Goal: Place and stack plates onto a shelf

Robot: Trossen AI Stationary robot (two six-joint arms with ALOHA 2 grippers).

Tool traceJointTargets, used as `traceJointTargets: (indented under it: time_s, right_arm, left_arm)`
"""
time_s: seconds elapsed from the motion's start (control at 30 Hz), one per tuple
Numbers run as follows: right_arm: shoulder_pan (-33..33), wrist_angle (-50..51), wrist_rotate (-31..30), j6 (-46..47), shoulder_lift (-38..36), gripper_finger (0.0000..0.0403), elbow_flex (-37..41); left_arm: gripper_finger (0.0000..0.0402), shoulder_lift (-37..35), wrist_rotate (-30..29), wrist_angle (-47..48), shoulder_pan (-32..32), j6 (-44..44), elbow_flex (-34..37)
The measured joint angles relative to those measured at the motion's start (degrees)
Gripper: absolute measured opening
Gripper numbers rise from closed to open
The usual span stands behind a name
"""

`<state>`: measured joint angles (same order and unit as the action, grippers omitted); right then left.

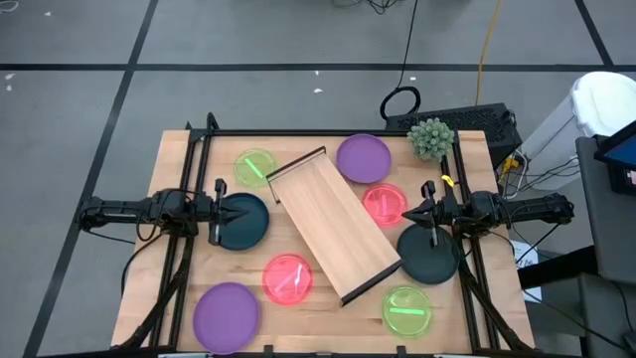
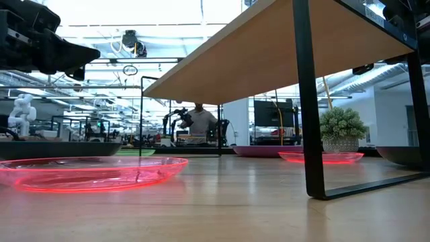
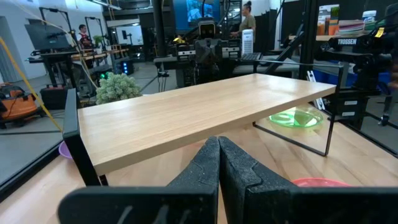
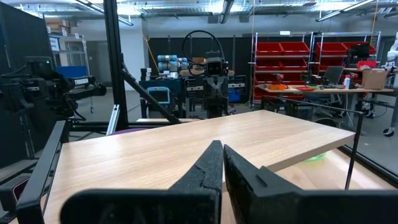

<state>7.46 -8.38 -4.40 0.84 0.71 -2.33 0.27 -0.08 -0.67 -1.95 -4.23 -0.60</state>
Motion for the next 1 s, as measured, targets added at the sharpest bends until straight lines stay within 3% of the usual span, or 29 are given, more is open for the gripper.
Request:
traceJointTargets:
  time_s: [0.57,0.77,1.0]
  right_arm:
    - [0.0,-1.1,0.0,-1.1,0.0,0.0000,0.0]
    - [0.0,0.2,0.0,-7.1,0.0,0.0000,0.0]
    - [0.0,2.9,0.0,-7.8,0.0,0.0000,0.0]
  left_arm:
    - [0.0001,0.0,0.0,0.0,0.0,0.0,0.0]
    - [0.0001,0.0,0.0,0.0,0.0,0.0,0.0]
    - [0.0001,0.0,0.0,-0.2,0.0,0.0,0.0]
